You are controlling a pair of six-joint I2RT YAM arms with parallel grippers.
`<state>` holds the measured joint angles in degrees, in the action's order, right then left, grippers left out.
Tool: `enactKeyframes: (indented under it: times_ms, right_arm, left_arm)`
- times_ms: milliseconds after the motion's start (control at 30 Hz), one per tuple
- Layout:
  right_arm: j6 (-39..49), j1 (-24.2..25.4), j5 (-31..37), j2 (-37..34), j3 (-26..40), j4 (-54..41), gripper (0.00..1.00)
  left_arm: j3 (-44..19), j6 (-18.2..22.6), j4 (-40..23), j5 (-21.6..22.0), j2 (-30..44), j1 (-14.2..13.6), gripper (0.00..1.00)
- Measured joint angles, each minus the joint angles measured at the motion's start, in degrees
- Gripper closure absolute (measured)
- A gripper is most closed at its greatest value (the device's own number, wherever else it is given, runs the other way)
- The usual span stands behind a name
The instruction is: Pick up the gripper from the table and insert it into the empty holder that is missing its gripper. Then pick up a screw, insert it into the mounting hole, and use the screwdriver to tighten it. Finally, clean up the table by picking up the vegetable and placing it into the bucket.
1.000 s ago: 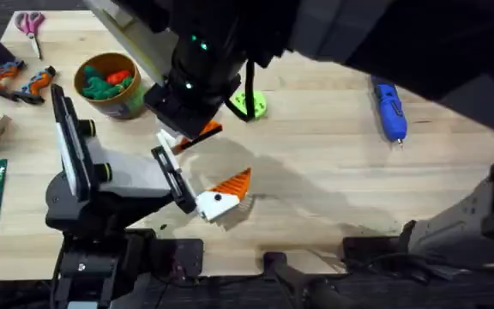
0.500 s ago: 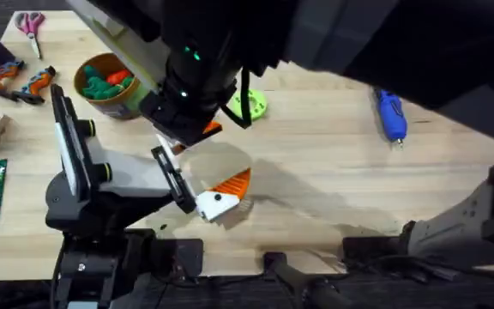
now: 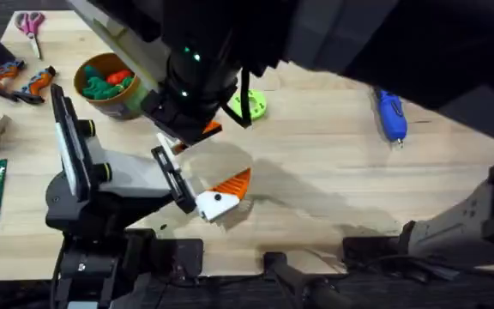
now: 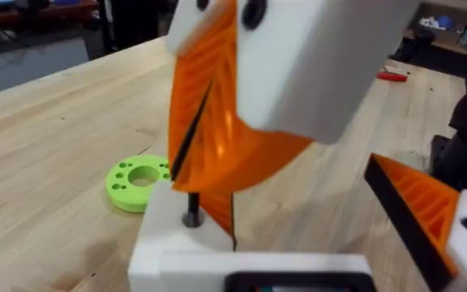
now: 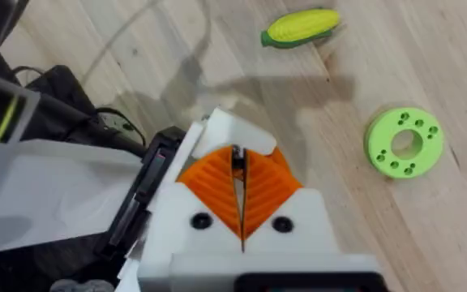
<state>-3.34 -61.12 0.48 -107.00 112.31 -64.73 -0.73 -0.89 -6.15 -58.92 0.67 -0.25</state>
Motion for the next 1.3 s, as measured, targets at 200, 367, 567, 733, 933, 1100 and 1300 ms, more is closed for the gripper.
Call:
enactKeyframes:
  times_ms: [200,367,567,733,933,1100,1300]
  right_arm:
    - [0.0,0.0,0.8,0.0,0.0,0.0,0.995]
    - [0.0,-0.2,0.9,0.0,0.0,0.0,0.995]
    - [0.0,-0.2,0.1,0.0,0.0,0.0,0.995]
    - [0.0,-0.2,-0.1,0.0,0.0,0.0,0.995]
    - [0.0,-0.2,-0.2,0.0,0.0,0.0,0.995]
    - [0.0,-0.2,-0.3,0.0,0.0,0.0,0.995]
    - [0.0,-0.2,-0.3,0.0,0.0,0.0,0.995]
  left_arm:
    - [0.0,0.0,0.0,0.0,0.0,0.0,0.014]
    - [0.0,0.0,0.0,0.0,0.0,0.0,0.014]
    - [0.0,0.0,0.0,0.0,0.0,0.0,0.015]
    - [0.0,0.0,0.0,0.0,0.0,0.0,0.015]
    - [0.0,0.0,0.0,0.0,0.0,0.0,0.015]
    - [0.0,0.0,0.0,0.0,0.0,0.0,0.015]
    - [0.0,0.0,0.0,0.0,0.0,0.0,0.015]
